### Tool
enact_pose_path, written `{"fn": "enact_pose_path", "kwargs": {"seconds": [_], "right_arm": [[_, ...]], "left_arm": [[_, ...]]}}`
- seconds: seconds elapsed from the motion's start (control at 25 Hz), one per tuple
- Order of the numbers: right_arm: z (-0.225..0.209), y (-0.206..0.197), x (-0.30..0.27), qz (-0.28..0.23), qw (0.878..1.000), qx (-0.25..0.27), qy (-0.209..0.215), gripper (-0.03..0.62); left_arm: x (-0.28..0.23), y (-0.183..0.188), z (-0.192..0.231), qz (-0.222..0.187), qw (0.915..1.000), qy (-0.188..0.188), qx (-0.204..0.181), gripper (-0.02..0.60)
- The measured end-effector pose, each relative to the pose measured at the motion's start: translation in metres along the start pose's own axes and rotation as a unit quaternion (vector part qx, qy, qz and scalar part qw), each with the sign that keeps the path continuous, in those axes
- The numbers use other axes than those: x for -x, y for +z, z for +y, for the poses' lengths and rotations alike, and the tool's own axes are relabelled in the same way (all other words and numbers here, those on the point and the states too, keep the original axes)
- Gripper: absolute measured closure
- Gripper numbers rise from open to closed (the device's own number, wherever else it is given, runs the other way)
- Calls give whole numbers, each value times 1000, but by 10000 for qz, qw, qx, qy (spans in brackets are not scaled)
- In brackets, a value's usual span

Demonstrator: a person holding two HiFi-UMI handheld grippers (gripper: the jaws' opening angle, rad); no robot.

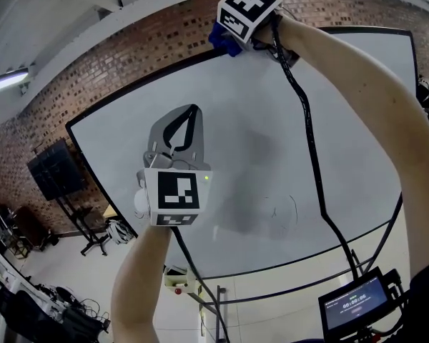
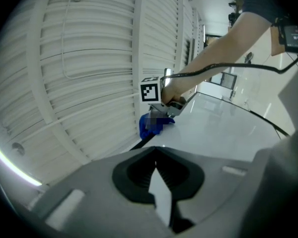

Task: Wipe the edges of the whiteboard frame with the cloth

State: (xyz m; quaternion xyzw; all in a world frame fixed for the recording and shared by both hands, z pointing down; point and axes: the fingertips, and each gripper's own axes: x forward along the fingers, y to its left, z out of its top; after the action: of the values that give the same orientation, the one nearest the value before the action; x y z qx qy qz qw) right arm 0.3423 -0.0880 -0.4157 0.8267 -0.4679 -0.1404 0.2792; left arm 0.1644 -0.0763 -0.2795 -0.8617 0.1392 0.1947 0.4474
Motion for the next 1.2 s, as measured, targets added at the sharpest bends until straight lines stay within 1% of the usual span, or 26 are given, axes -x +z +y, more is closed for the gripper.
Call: {"fn": "enact_pose_path", "kwargs": {"seconds": [0.24, 0.4, 0.56, 0.8, 0.92, 1.04, 1.12, 1.2], "right_arm": [[-28, -37, 8, 137, 9995, -177, -240, 401], [-43, -54, 20, 78, 9989, -334, -307, 401], [-61, -66, 28, 226, 9978, -390, -483, 401], [-96, -91, 49, 378, 9940, -494, -897, 401], [-110, -110, 62, 461, 9913, -545, -1102, 401], [-116, -129, 74, 502, 9897, -560, -1218, 402], [-126, -137, 82, 498, 9895, -551, -1241, 401], [-143, -144, 91, 507, 9898, -517, -1224, 401]], "left_arm": [[-21, 2, -29, -201, 9995, -245, 50, 578], [-40, 10, -44, -464, 9981, -395, 130, 578], [-56, 21, -55, -739, 9955, -552, 206, 578], [-80, 42, -71, -1207, 9892, -740, 385, 578], [-89, 44, -92, -1383, 9854, -871, 484, 578], [-94, 49, -115, -1485, 9823, -985, 580, 578], [-99, 62, -126, -1536, 9810, -1006, 630, 578], [-108, 85, -137, -1612, 9801, -968, 635, 578]]}}
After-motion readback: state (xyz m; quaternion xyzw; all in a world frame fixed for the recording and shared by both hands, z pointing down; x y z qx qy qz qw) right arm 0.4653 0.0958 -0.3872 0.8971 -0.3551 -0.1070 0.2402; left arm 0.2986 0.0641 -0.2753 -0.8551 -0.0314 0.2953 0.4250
